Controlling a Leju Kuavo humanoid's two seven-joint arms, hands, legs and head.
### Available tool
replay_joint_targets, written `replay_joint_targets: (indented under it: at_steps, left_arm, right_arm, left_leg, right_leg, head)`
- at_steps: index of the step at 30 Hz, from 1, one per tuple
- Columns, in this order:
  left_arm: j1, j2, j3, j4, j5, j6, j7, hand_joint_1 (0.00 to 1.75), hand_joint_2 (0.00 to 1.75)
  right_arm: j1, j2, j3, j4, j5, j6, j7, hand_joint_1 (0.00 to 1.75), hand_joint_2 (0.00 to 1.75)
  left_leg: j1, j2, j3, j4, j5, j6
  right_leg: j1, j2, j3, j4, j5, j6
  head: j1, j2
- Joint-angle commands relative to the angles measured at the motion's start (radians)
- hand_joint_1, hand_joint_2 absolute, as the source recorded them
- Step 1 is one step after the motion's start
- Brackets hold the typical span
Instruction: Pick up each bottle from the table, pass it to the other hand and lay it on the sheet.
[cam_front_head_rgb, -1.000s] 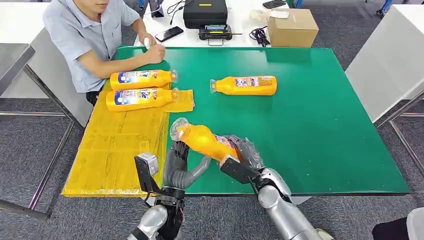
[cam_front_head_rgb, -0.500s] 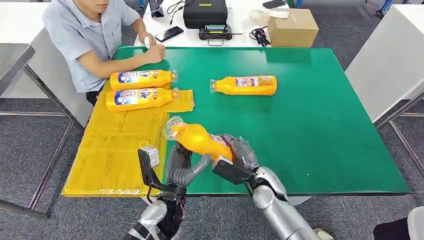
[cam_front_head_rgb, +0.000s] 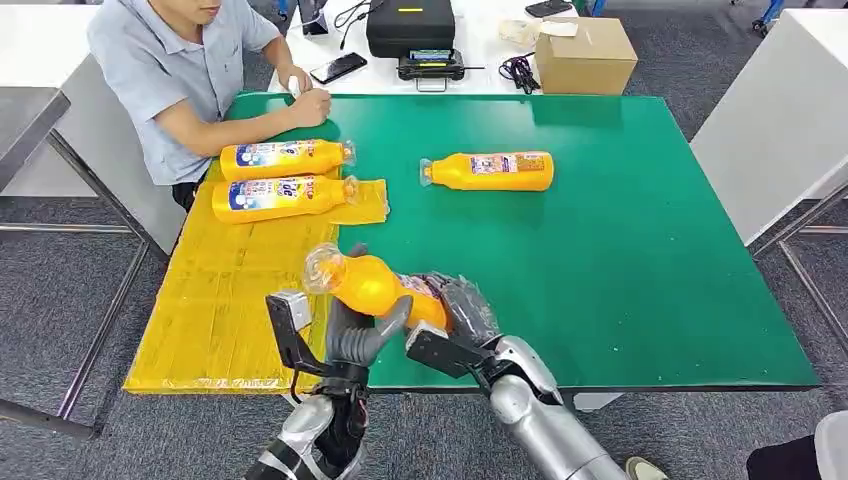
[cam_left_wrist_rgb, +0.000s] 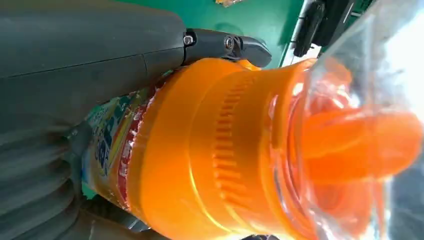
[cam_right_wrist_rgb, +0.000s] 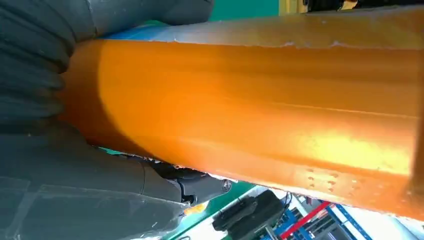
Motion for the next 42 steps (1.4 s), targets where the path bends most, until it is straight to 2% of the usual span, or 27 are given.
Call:
replay_joint_targets:
  at_steps: [1, 2, 3, 6, 7, 10, 18, 24, 26, 27, 28, 29, 30, 31, 38, 40, 42]
  left_arm:
    - [-0.021, 0.013, 0.034, -0.034, -0.009, -0.015, -0.031, 1.75, 1.75]
    - [-0.017, 0.015, 0.034, -0.046, -0.011, -0.017, -0.035, 1.75, 1.75]
    - [-0.011, 0.017, 0.033, -0.062, -0.017, -0.024, -0.041, 1.75, 1.75]
    - [-0.011, 0.017, 0.033, -0.063, -0.017, -0.024, -0.041, 1.75, 1.75]
    - [-0.008, 0.018, 0.033, -0.067, -0.019, -0.023, -0.043, 1.75, 1.75]
    - [-0.006, 0.02, 0.042, -0.068, -0.018, -0.02, -0.043, 1.75, 1.75]
    - [-0.004, 0.026, 0.06, -0.062, -0.011, -0.018, -0.042, 1.75, 1.75]
    - [0.014, 0.068, 0.069, -0.077, -0.132, 0.062, -0.084, 1.75, 1.75]
    - [0.004, 0.099, 0.053, -0.048, -0.312, 0.182, -0.096, 1.75, 1.75]
    - [-0.011, 0.11, 0.053, 0.011, -0.575, 0.301, -0.05, 1.75, 1.75]
    - [-0.002, 0.076, 0.147, 0.044, -0.818, 0.301, -0.022, 1.75, 1.75]
    - [0.025, 0.002, 0.355, 0.036, -1.217, 0.301, -0.015, 1.75, 1.75]
    - [0.024, -0.011, 0.457, 0.034, -1.47, 0.301, 0.021, 1.75, 1.75]
    - [0.021, -0.01, 0.462, 0.04, -1.469, 0.301, 0.017, 1.75, 1.75]
    - [0.021, -0.01, 0.462, 0.04, -1.469, 0.301, 0.017, 1.75, 1.75]
    - [0.02, 0.014, 0.472, 0.026, -1.681, 0.301, 0.133, 1.75, 1.75]
    - [0.02, 0.026, 0.506, -0.009, -1.766, 0.301, 0.153, 1.75, 1.75]
  right_arm:
    - [-0.051, 0.002, 0.037, 0.072, -0.044, 0.027, -0.007, 1.55, 1.75]
    - [-0.052, 0.002, 0.039, 0.08, -0.045, 0.029, -0.009, 1.36, 1.75]
    - [-0.053, 0.008, 0.031, 0.097, -0.059, 0.038, -0.004, 0.3, 1.75]
    - [-0.052, 0.008, 0.032, 0.099, -0.059, 0.038, -0.004, 0.3, 1.75]
    - [-0.052, 0.01, 0.03, 0.106, -0.063, 0.041, -0.003, 0.0, 1.75]
    - [-0.045, 0.022, -0.007, 0.118, -0.122, 0.061, -0.017, 0.0, 1.75]
    - [-0.038, 0.014, -0.026, 0.115, -0.13, 0.054, -0.018, 0.0, 1.75]
    - [0.037, -0.02, -0.11, 0.082, -0.119, -0.005, -0.03, 0.0, 1.75]
    - [0.077, -0.034, -0.151, 0.049, -0.102, -0.036, -0.034, 0.0, 1.75]
    - [0.107, -0.035, -0.188, 0.02, -0.081, -0.044, -0.034, 0.0, 1.75]
    - [0.116, -0.031, -0.207, 0.012, -0.071, -0.044, -0.036, 0.0, 1.75]
    - [0.115, -0.025, -0.228, 0.008, -0.05, -0.037, -0.04, 0.0, 1.75]
    - [0.111, -0.015, -0.25, 0.005, -0.037, -0.029, -0.039, 0.0, 1.75]
    - [0.108, -0.014, -0.252, 0.003, -0.034, -0.028, -0.038, 0.0, 1.75]
    - [0.108, -0.014, -0.252, 0.003, -0.034, -0.028, -0.038, 0.0, 1.75]
    - [0.113, -0.006, -0.276, -0.009, -0.022, -0.029, -0.035, 0.0, 1.75]
    - [0.12, -0.004, -0.292, -0.02, -0.017, -0.023, -0.036, 0.0, 1.75]
  left_leg:
    - [0.001, 0.002, 0.004, 0.0, -0.002, -0.002]
    - [0.0, 0.002, 0.003, 0.0, -0.001, -0.002]
    - [0.001, 0.003, 0.004, 0.0, -0.002, -0.002]
    - [0.0, 0.001, 0.002, -0.001, -0.001, -0.001]
    - [0.001, 0.002, 0.004, 0.0, -0.002, -0.002]
    - [0.001, 0.002, 0.004, 0.0, -0.002, -0.002]
    - [0.0, 0.002, 0.003, -0.001, -0.001, -0.001]
    - [0.0, 0.0, 0.003, -0.001, -0.001, -0.001]
    - [0.001, 0.0, 0.005, -0.002, -0.001, -0.002]
    - [0.0, -0.001, 0.004, -0.002, -0.001, -0.001]
    - [0.001, -0.001, 0.006, -0.002, -0.001, -0.002]
    - [0.001, -0.002, 0.009, -0.003, -0.001, -0.003]
    - [0.001, -0.001, 0.009, -0.003, -0.002, -0.003]
    - [0.0, 0.001, 0.003, -0.001, -0.001, -0.001]
    - [0.001, 0.001, 0.004, 0.0, -0.001, -0.002]
    - [0.001, 0.0, 0.004, 0.0, -0.002, -0.002]
    - [0.001, 0.001, 0.004, 0.0, -0.002, -0.002]
  right_leg:
    - [0.001, 0.001, 0.003, 0.0, -0.001, -0.002]
    - [0.001, 0.002, 0.002, 0.0, -0.001, -0.002]
    - [0.001, 0.002, 0.004, 0.0, -0.001, -0.003]
    - [0.0, 0.001, 0.002, 0.0, 0.0, -0.002]
    - [0.001, 0.002, 0.003, 0.0, -0.001, -0.002]
    - [0.001, 0.001, 0.004, 0.0, -0.001, -0.003]
    - [0.0, 0.001, 0.002, -0.001, 0.0, -0.002]
    - [0.0, 0.0, 0.003, -0.001, -0.001, -0.002]
    - [0.001, 0.0, 0.005, -0.002, -0.001, -0.002]
    - [0.001, -0.001, 0.005, -0.002, -0.001, -0.002]
    - [0.001, -0.001, 0.006, -0.002, -0.001, -0.003]
    - [0.001, -0.003, 0.01, -0.003, -0.002, -0.004]
    - [0.002, -0.002, 0.01, -0.003, -0.003, -0.004]
    - [0.0, 0.001, 0.003, -0.001, 0.0, -0.002]
    - [0.001, 0.0, 0.004, 0.0, -0.001, -0.002]
    - [0.001, -0.001, 0.004, 0.0, -0.002, -0.002]
    - [0.001, 0.0, 0.003, 0.0, -0.002, -0.003]
  head:
    - [0.0, 0.0]
    - [0.0, 0.0]
    - [0.0, 0.0]
    - [0.0, 0.0]
    - [0.0, 0.0]
    - [0.0, 0.0]
    - [0.0, 0.0]
    - [0.0, 0.0]
    - [0.0, 0.0]
    - [0.0, 0.0]
    - [0.0, 0.0]
    - [0.0, 0.0]
    - [0.0, 0.0]
    - [-0.001, 0.0]
    - [0.0, 0.0]
    - [0.0, 0.0]
    - [0.0, 0.0]
